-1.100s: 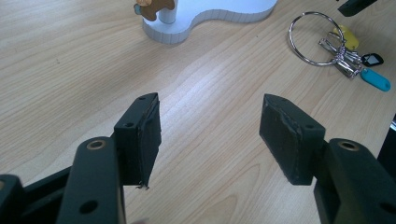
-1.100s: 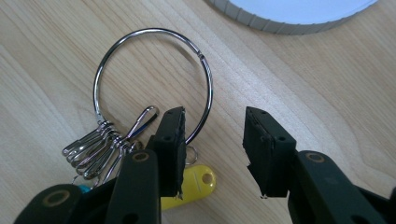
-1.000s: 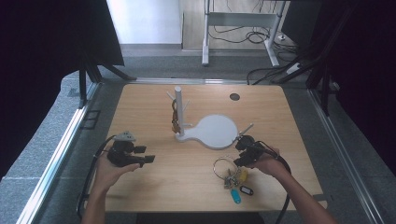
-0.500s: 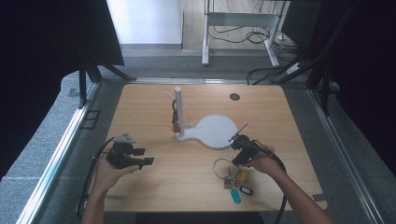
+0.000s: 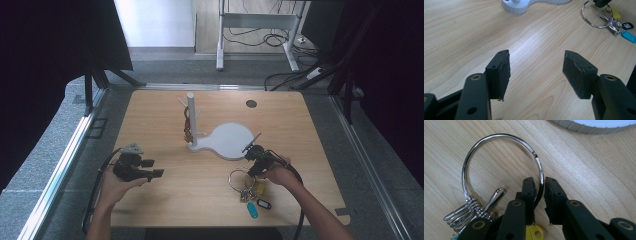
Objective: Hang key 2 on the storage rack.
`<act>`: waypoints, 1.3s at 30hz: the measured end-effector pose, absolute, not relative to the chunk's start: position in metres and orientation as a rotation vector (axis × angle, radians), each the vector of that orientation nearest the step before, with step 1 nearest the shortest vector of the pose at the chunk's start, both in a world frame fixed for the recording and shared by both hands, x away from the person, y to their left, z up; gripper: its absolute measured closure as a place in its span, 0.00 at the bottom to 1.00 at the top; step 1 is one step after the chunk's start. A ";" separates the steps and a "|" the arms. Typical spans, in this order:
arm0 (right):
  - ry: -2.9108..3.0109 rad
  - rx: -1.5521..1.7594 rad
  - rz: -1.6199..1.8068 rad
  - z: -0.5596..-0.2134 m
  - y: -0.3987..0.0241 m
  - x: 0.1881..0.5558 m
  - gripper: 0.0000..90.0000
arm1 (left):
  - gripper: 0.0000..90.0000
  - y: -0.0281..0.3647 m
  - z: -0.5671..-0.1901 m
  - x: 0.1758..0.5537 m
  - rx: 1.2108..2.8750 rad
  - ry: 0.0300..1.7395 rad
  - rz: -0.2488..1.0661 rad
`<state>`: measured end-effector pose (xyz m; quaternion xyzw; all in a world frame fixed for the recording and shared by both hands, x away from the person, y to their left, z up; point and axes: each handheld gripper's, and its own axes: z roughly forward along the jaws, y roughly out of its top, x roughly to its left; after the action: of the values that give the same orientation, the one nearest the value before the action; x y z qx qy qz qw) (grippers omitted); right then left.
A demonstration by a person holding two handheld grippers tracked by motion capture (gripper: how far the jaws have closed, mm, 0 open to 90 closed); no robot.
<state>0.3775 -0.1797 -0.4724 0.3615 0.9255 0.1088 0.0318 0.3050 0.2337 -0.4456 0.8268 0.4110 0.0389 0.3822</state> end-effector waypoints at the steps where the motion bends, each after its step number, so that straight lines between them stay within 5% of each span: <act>1: 2.853 1.112 0.331 -0.473 -0.180 0.378 0.89 | 0.44 0.234 -0.446 0.305 2.109 1.048 0.099; 39: 2.774 1.132 0.613 -0.411 -0.200 0.374 0.97 | 0.44 0.239 -0.450 0.306 2.104 1.069 0.085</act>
<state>0.3744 -0.1998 -0.4109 0.3698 0.9063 0.2004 0.0420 0.3063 0.2388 -0.4503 0.8241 0.4187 0.0332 0.3801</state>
